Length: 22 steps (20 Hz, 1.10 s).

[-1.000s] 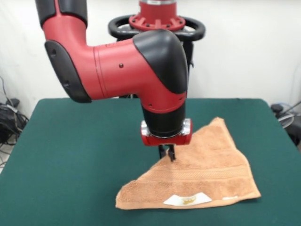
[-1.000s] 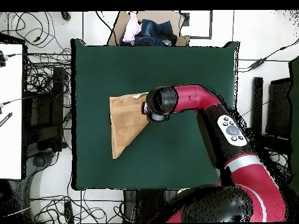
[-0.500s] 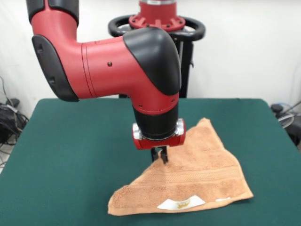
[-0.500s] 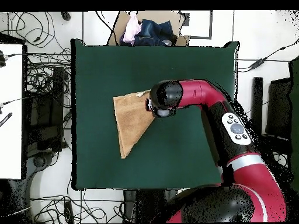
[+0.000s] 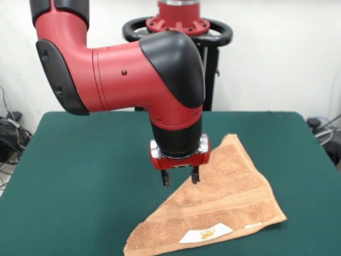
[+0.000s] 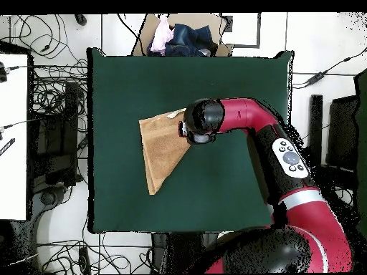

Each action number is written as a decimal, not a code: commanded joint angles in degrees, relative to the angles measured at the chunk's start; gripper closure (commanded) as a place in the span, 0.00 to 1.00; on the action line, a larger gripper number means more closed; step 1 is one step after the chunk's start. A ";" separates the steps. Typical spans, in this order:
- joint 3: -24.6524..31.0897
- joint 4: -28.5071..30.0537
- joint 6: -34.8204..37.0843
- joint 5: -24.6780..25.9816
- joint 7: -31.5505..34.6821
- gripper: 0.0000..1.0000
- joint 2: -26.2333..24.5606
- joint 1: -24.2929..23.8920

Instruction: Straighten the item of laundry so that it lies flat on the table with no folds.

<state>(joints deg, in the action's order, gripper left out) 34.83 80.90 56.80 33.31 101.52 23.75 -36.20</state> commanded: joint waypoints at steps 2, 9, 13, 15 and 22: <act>-1.65 2.68 -4.51 1.85 -3.27 0.00 -0.68 0.29; -2.10 3.13 -3.41 0.52 2.50 0.00 1.24 4.57; -1.71 2.73 -2.71 -1.91 5.60 0.00 0.76 6.98; -1.70 2.77 -3.48 -2.77 7.05 0.00 0.53 7.84; -3.71 3.06 -6.88 -4.81 13.51 0.00 0.27 13.26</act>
<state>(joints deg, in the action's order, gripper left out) 34.66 80.94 56.19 30.48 101.52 24.30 -27.44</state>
